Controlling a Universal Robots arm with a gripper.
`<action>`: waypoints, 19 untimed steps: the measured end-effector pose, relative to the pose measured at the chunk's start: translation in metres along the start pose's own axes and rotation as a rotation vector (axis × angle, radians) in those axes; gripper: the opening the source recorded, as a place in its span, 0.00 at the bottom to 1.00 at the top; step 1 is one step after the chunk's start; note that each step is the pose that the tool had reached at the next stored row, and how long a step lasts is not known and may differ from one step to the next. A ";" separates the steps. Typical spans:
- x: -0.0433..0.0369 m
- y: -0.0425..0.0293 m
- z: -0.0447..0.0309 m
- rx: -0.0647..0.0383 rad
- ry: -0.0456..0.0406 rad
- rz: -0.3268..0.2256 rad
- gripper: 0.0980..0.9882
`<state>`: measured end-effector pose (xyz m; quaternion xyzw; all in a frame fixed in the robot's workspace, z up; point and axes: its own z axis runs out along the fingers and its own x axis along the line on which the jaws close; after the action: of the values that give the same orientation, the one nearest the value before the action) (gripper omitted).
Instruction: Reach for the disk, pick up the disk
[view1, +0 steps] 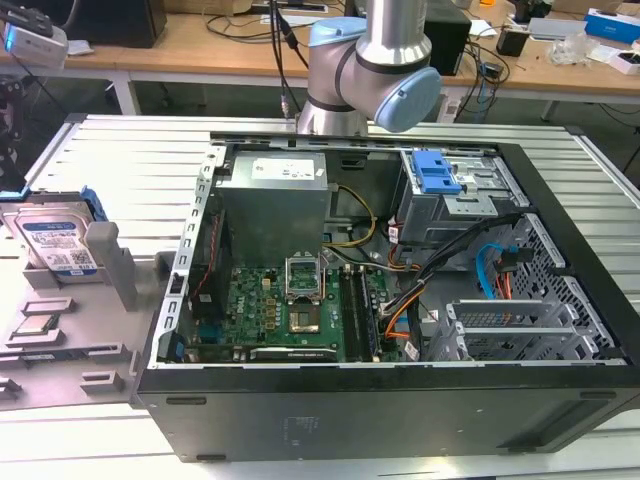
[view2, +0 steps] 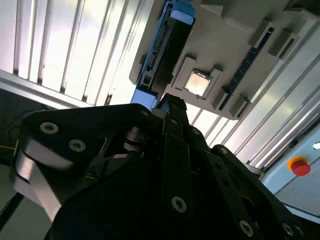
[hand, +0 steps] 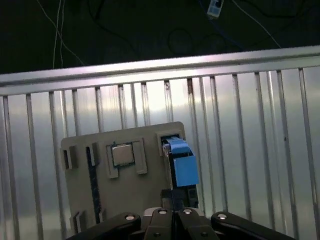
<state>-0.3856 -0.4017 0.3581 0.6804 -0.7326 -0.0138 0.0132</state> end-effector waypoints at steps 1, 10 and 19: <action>0.0000 0.0000 0.0000 0.000 0.0004 -0.011 0.01; 0.0000 0.0000 0.0000 0.000 0.0059 -0.154 0.01; -0.0001 0.0000 0.0002 0.000 0.0053 -0.128 0.01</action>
<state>-0.3856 -0.4016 0.3579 0.7258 -0.6877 -0.0128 0.0142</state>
